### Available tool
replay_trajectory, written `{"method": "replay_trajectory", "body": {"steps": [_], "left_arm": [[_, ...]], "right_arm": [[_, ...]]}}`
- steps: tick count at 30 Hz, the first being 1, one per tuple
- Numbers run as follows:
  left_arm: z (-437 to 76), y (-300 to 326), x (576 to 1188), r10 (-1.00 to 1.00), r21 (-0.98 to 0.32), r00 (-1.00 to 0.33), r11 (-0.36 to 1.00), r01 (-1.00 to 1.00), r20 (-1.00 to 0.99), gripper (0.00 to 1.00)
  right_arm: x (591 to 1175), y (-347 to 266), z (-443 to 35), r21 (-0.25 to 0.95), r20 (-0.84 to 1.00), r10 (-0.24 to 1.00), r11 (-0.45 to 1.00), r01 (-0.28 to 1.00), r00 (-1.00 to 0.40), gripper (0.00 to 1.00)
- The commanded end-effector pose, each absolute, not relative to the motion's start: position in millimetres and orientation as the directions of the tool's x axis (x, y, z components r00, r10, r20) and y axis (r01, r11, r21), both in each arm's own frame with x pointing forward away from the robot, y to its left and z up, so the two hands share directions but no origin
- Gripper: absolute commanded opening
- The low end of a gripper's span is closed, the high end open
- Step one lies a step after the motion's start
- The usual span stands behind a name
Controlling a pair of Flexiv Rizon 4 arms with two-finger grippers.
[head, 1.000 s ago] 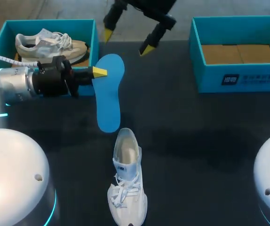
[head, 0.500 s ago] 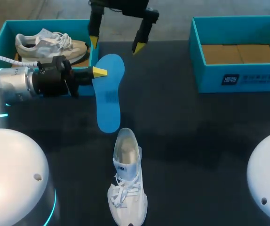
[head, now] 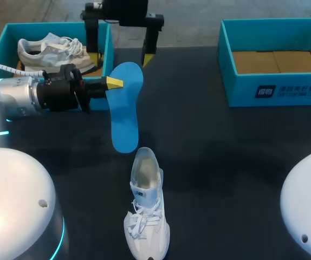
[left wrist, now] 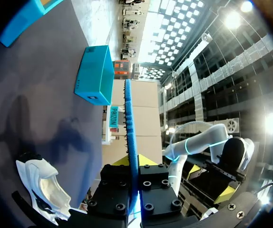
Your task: Take the shoe out of the shoebox, open the shoe tongue, remove and reinsert the insole, then place the shoe into the shoebox
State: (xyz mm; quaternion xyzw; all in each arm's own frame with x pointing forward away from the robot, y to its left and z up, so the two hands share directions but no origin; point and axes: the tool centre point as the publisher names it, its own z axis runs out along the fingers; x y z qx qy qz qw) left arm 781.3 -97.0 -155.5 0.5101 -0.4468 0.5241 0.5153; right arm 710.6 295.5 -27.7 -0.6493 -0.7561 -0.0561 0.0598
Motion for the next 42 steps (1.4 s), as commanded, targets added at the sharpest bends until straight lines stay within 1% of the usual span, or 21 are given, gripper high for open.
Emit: {"method": "replay_trajectory", "body": {"steps": [1, 8, 14, 20, 26, 34, 42], "left_arm": [[-155, -97, 781, 0.082, 0.058, 0.052, -0.071, -0.996, 0.995, 0.0], [-155, -97, 781, 0.082, 0.058, 0.052, -0.071, -0.996, 0.995, 0.0], [-155, -97, 781, 0.082, 0.058, 0.052, -0.071, -0.996, 0.995, 0.0], [-155, -97, 781, 0.082, 0.058, 0.052, -0.071, -0.996, 0.995, 0.0], [-155, -97, 781, 0.082, 0.058, 0.052, -0.071, -0.996, 0.995, 0.0], [-155, -97, 781, 0.082, 0.058, 0.052, -0.071, -0.996, 0.995, 0.0], [-155, -97, 781, 0.082, 0.058, 0.052, -0.071, -0.996, 0.995, 0.0]], "right_arm": [[710, 301, -28, 0.008, 0.122, 0.983, 0.139, 0.99, -0.139, 1.0], [708, 302, -28, 0.026, 0.088, 0.991, 0.101, 0.995, -0.103, 1.0], [707, 298, -28, 0.039, 0.127, 0.987, 0.096, 0.995, -0.1, 1.0], [707, 288, -27, 0.058, 0.275, 0.953, 0.114, 0.992, -0.126, 1.0], [707, 276, -29, 0.061, 0.372, 0.919, 0.115, 0.991, -0.13, 1.0], [707, 257, -28, 0.074, 0.534, 0.834, 0.115, 0.991, -0.137, 1.0], [708, 244, -27, 0.091, 0.691, 0.709, 0.109, 0.99, -0.142, 1.0]]}}
